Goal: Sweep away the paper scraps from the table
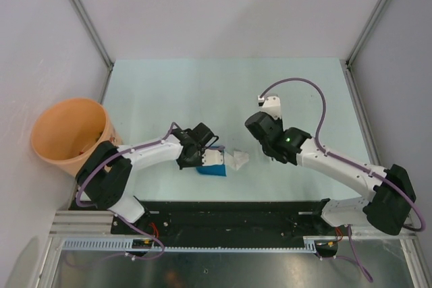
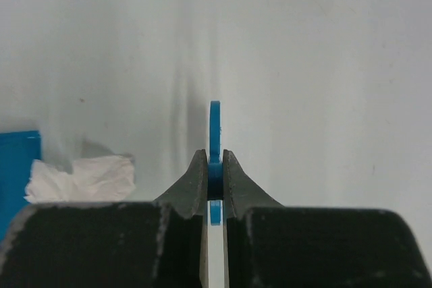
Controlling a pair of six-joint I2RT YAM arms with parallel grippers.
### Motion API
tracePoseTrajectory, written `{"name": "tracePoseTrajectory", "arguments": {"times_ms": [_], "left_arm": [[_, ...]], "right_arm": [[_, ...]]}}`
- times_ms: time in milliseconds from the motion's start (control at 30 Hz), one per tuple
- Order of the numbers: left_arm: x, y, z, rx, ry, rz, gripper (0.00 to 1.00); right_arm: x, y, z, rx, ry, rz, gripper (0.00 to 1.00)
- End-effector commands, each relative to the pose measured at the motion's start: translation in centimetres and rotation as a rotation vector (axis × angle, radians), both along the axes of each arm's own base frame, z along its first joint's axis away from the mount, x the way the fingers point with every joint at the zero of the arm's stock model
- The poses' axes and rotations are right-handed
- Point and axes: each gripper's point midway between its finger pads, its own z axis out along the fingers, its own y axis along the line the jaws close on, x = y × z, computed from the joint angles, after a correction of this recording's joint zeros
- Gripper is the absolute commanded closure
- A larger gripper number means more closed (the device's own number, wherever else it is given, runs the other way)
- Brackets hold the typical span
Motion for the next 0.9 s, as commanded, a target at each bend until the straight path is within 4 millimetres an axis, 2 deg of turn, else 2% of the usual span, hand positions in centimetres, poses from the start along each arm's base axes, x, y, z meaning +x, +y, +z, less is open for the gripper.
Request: {"name": "tracePoseTrajectory", "arguments": {"times_ms": [0,33,67,133,167,233,267,367,400,567,667,733,767,833,867], "left_arm": [[-0.5,-0.4,-0.2,0.012,0.014,-0.051,1.00],[-0.5,-0.7,-0.2,0.003,0.021,-0.054,1.00],[-0.5,-0.9,-0.3,0.000,0.024,-0.057,1.00],[-0.4,-1.2,-0.4,-0.009,0.032,-0.056,1.00],[-0.5,-1.4,-0.4,-0.018,0.038,-0.055,1.00],[-0.4,-1.8,-0.4,-0.031,0.043,-0.053,1.00],[-0.4,-2.1,-0.4,-0.045,0.049,-0.051,1.00],[-0.6,-3.4,-0.3,-0.102,0.076,-0.038,1.00],[-0.9,-4.0,-0.2,-0.137,0.097,-0.040,1.00],[-2.4,-5.6,1.3,-0.282,0.150,-0.056,1.00],[-1.8,-5.9,3.0,-0.368,0.140,-0.016,1.00],[-1.6,-7.0,4.7,-0.482,0.166,0.004,1.00],[-0.9,-6.6,5.8,-0.531,0.152,0.033,1.00],[-0.2,-6.7,7.3,-0.594,0.143,0.052,1.00],[0.0,-6.6,8.3,-0.619,0.117,0.051,1.00]], "right_arm": [[-1.3,-0.6,-2.5,-0.055,0.068,-0.094,1.00],[-1.5,0.6,-3.2,-0.037,0.091,-0.061,1.00],[-1.7,3.1,-3.9,0.035,0.120,0.005,1.00],[-2.5,6.9,-4.6,0.119,0.168,0.124,1.00],[-2.1,8.9,-3.7,0.214,0.144,0.153,1.00],[-2.9,11.9,-2.1,0.363,0.161,0.247,1.00],[-2.8,13.6,-0.5,0.450,0.128,0.281,1.00],[-3.0,15.1,3.3,0.565,0.049,0.334,1.00],[-3.0,14.6,4.6,0.582,0.018,0.325,1.00],[-2.1,9.1,6.4,0.457,-0.096,0.183,1.00],[-2.4,5.4,7.9,0.390,-0.154,0.113,1.00],[-2.6,2.5,8.8,0.328,-0.195,0.048,1.00],[-2.9,1.2,11.0,0.353,-0.241,0.028,1.00],[-3.3,-1.6,12.9,0.318,-0.302,-0.032,1.00],[-3.8,-3.2,14.9,0.348,-0.349,-0.055,1.00]]}}
